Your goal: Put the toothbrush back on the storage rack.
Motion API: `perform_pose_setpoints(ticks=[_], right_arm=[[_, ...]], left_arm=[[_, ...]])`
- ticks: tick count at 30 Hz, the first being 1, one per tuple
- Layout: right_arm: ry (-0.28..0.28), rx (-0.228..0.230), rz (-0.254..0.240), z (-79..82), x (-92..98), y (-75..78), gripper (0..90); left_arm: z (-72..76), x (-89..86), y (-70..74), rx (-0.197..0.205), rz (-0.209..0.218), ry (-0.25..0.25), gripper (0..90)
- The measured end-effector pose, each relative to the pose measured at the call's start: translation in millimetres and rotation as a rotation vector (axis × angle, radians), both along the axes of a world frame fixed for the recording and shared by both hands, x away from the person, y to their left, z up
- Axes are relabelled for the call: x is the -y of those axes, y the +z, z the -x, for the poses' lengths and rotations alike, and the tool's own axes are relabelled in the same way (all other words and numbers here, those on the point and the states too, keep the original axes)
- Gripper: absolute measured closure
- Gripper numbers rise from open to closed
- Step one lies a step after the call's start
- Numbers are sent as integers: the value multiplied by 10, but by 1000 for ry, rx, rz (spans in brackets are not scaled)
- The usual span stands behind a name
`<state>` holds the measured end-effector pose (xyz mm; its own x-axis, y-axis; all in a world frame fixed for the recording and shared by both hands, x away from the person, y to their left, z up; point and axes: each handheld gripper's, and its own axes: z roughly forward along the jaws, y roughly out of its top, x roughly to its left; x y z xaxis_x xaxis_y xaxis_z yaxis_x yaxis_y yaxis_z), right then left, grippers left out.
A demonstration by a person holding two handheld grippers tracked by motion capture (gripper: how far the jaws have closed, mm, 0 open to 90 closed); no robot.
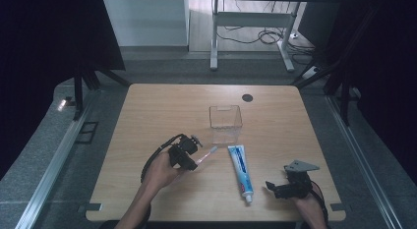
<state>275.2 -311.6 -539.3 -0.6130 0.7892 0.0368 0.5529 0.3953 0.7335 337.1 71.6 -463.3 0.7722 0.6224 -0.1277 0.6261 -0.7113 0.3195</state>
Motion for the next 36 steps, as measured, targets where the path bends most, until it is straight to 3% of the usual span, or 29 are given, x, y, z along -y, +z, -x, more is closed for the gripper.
perform_pose_setpoints(ticks=[23,36], right_arm=[[-5,0,0,-6,6,-4,0],[-9,2,-3,-4,8,0,0]], left_arm=[[-4,-1,298,111,116,4,788],[-75,61,416,131,171,32,789]])
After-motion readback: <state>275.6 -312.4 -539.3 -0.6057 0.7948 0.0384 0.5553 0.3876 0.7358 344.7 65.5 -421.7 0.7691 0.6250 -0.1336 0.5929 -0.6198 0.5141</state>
